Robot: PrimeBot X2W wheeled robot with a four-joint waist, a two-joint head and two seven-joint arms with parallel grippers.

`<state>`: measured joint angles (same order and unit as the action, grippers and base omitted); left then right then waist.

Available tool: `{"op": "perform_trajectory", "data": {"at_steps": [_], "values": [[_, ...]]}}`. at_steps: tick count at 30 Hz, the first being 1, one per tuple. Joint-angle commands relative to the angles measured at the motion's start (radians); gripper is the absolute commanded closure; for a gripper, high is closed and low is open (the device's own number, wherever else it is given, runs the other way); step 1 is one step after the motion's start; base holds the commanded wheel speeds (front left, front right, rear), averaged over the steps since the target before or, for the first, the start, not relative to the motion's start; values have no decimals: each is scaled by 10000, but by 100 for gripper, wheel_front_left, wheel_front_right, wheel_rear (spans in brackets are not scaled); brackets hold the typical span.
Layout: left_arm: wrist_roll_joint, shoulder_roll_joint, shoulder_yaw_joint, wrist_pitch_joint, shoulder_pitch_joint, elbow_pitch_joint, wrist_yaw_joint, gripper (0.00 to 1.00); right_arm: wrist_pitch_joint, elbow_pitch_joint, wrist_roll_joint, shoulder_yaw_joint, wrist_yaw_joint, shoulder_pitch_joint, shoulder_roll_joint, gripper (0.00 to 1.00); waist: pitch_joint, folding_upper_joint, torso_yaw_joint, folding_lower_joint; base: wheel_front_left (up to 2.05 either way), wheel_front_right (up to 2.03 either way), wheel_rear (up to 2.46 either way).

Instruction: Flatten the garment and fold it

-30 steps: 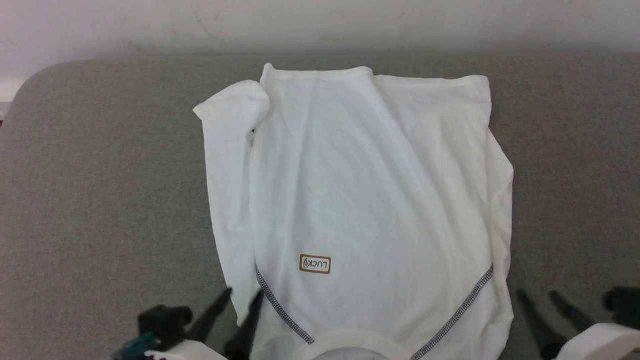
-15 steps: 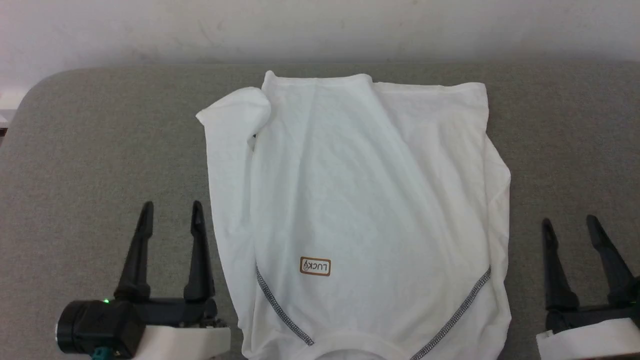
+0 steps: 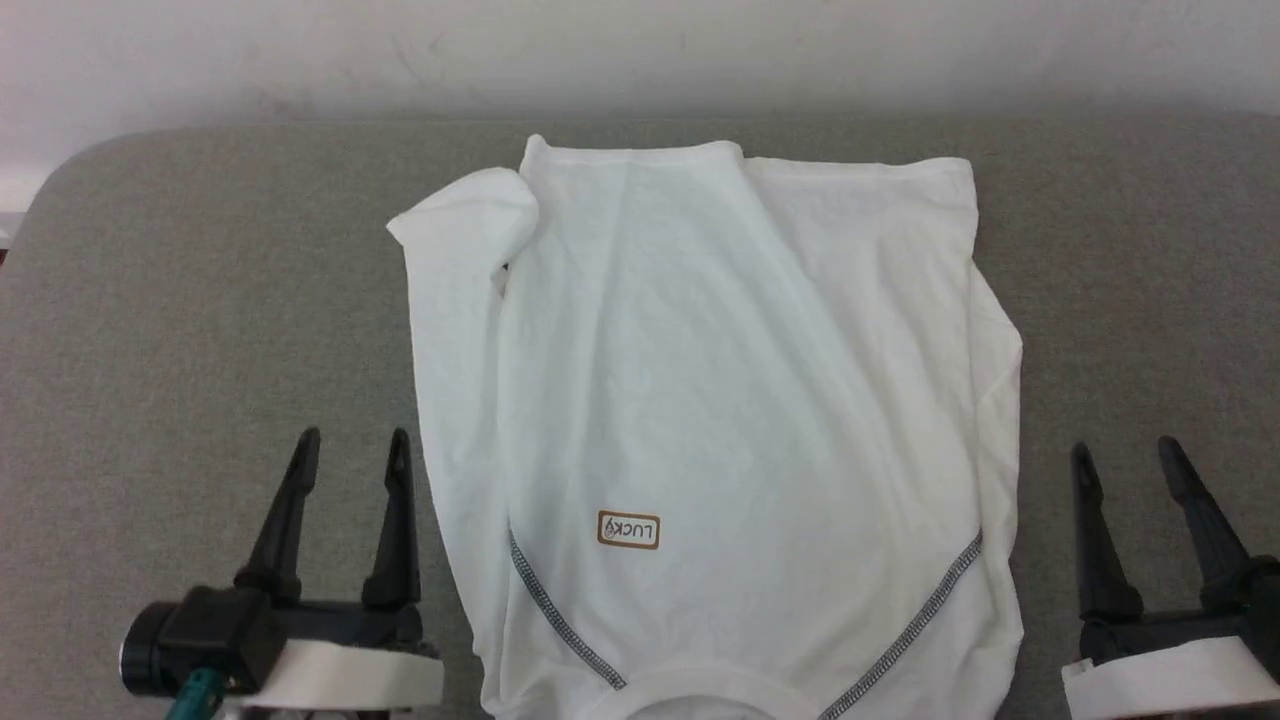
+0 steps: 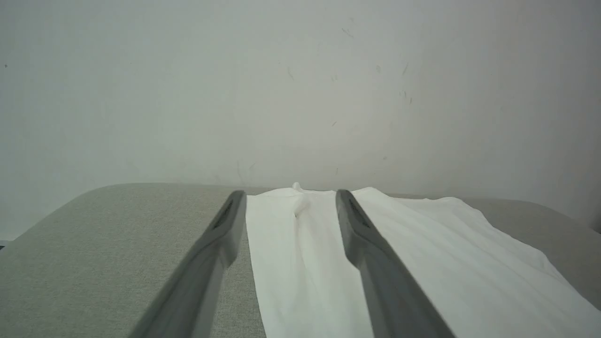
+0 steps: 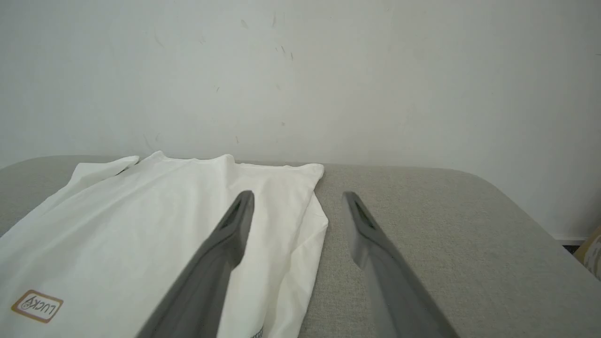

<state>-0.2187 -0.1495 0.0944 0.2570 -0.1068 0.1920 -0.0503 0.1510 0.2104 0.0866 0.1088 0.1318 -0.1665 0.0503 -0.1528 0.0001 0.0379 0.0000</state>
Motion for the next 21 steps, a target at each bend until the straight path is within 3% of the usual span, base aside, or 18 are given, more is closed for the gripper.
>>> {"op": "perform_trajectory", "data": {"at_steps": [1, 4, 11, 15, 21], "values": [[0, -93, -109, 46, 362, -81, 129, 0, 26, 36, 34, 20, -11, 195, -1, 0, -166, -1, 13, 0, 0, 0, 0], [-149, -500, -165, -52, 1346, -535, 682, 0, -16, 149, 54, 1, -11, 350, -1, 0, -531, -1, 46, 0, 0, 0, 0], [-659, -2149, -242, -2273, 4964, -1222, 1546, 0, -128, 707, -157, -283, -11, 950, -1, 0, -1856, -1, 22, 0, 0, 0, 0], [-1120, -3012, -15, -3615, 6970, -1814, 1727, 0, -246, 999, -279, -316, -11, 1278, -1, 0, -2630, -1, -8, 0, 0, 0, 0], [-2795, -3468, 546, -5477, 9250, -2911, 1800, 0, -293, 1265, -375, -483, -11, 1780, -1, 0, -3594, -1, -181, 0, 0, 0, 0]]}}
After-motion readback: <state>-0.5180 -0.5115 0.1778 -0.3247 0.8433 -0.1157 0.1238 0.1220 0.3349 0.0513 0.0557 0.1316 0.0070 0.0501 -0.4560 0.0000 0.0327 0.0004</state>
